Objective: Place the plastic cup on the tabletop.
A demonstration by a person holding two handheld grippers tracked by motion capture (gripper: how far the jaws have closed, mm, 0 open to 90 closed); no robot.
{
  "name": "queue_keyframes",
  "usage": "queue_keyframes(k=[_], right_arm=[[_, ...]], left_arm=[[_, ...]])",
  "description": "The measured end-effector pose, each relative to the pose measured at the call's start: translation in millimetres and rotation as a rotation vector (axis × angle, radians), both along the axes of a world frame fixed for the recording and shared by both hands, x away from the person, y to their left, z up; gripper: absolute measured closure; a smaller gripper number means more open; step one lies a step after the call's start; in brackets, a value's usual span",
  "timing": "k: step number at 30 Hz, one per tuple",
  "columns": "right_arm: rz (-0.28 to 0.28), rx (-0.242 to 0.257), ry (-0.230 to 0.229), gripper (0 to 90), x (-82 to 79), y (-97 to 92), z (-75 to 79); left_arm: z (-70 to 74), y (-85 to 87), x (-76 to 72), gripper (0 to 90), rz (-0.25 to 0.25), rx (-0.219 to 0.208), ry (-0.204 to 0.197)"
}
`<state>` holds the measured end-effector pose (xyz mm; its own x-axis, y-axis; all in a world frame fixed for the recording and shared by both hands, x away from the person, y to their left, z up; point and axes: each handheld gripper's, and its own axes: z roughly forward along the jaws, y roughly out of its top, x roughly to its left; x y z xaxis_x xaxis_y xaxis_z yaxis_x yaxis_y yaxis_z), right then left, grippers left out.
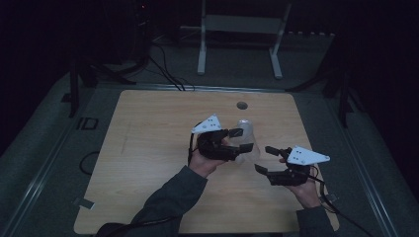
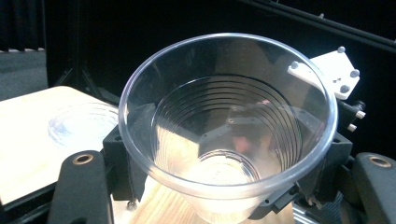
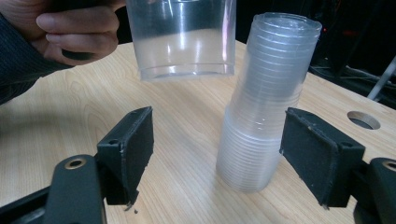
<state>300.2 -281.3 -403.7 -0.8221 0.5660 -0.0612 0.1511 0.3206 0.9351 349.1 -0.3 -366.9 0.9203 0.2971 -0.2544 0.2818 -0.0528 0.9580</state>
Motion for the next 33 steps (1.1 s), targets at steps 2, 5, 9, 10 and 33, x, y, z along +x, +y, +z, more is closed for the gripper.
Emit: queue_keyframes(k=[2, 5, 9, 10, 33], right_arm=[[-0.003, 0.0, 0.0, 25.3, -0.1, -0.9, -0.6], [-0.004, -0.002, 0.004, 25.3, -0.2, -1.6, -1.8], [-0.003, -0.011, 0.008, 25.3, -0.4, -1.4, -4.9], [-0.004, -0.013, 0.009, 25.3, -0.7, -1.3, -5.9], [-0.002, 0.064, 0.001, 22.3, -8.9, -19.3, -7.2]], left_arm=[[0.6, -0.3, -0.1, 30.8, 0.0, 0.005, -0.002], [0.9, -0.3, -0.5, 30.8, 0.002, 0.011, -0.009], [0.9, -1.6, -2.0, 30.9, 0.013, 0.026, -0.022], [0.9, -2.1, -2.6, 30.9, 0.017, 0.032, -0.026], [-8.6, -18.9, -9.6, 31.3, 0.058, 0.171, -0.098]])
